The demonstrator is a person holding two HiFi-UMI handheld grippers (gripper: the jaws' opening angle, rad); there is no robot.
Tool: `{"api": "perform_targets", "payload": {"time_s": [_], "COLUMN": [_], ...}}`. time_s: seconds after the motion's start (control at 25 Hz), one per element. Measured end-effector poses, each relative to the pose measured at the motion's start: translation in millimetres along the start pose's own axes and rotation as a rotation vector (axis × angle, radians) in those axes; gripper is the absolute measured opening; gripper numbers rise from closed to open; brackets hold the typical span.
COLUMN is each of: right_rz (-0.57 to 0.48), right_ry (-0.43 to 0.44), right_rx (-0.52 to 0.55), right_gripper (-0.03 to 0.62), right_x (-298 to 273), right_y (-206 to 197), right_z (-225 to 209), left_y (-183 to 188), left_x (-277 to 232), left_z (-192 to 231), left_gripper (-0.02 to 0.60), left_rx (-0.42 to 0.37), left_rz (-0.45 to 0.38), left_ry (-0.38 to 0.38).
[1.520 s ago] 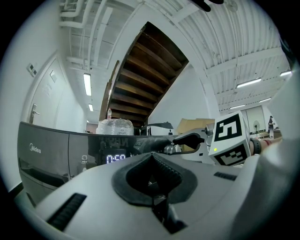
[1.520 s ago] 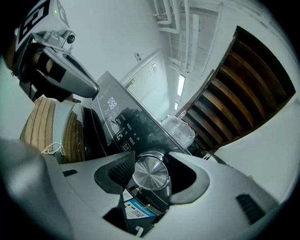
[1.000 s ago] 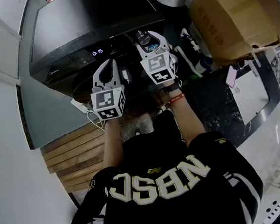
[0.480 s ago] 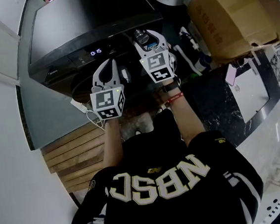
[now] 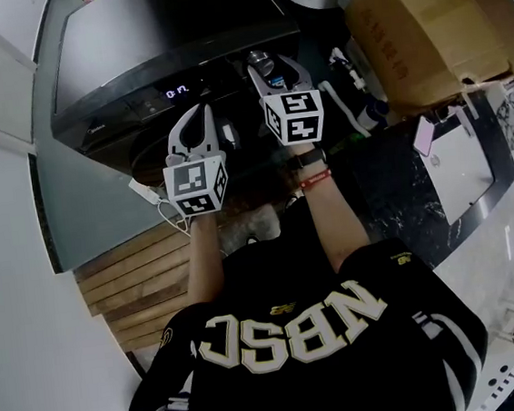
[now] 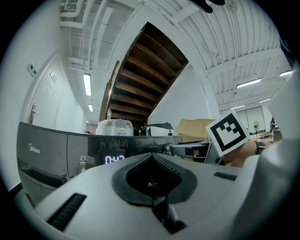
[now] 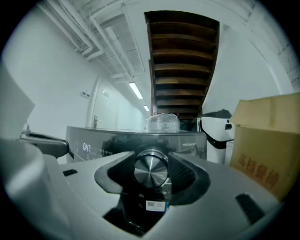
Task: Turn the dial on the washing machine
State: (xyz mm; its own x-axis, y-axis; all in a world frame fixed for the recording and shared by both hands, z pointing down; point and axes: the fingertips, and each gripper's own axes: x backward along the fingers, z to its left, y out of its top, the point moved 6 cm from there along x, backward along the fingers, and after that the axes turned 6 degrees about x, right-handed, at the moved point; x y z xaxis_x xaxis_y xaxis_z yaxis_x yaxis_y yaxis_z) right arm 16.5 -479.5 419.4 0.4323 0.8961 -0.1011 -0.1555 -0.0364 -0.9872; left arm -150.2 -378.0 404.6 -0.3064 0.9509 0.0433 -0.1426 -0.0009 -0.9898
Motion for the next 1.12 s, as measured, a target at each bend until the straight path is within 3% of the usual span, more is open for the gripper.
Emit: {"api": "perform_targets", "payload": {"time_s": [0.16,0.48,0.72,1.0,1.12], "right_rz": [-0.012,-0.004,0.006,-0.020,-0.050], "right_ry": [-0.009,-0.010,-0.009,-0.031,-0.034], "right_rx": [-0.212,-0.177,-0.241,-0.442,-0.590], "right_gripper": [0.224,0.224,0.224,0.224,0.222], "right_x": [-0.1,0.3,-1.2,4.4,2.4], "right_y": [-5.5,-2.8,-6.1,-4.3,-8.4], "right_z": [-6.1,-5.2,-7.2,-12.8,-15.3], "left_y": [0.6,1.0,3.5,8.0,9.6], "left_x": [-1.6,-4.0,-3.8,-2.2,-2.5], "left_z": [-0.1,-4.5,-4.6,-7.6,-6.0], "left_gripper": [0.014,0.014,0.014,0.014,0.014], "left_rx": [0.002,0.005,0.001,0.005,0.009], "left_rz": [-0.001,0.008,0.015,0.025,0.031], "left_ry": [-0.007,-0.029,-0.035,-0.052,-0.053]}}
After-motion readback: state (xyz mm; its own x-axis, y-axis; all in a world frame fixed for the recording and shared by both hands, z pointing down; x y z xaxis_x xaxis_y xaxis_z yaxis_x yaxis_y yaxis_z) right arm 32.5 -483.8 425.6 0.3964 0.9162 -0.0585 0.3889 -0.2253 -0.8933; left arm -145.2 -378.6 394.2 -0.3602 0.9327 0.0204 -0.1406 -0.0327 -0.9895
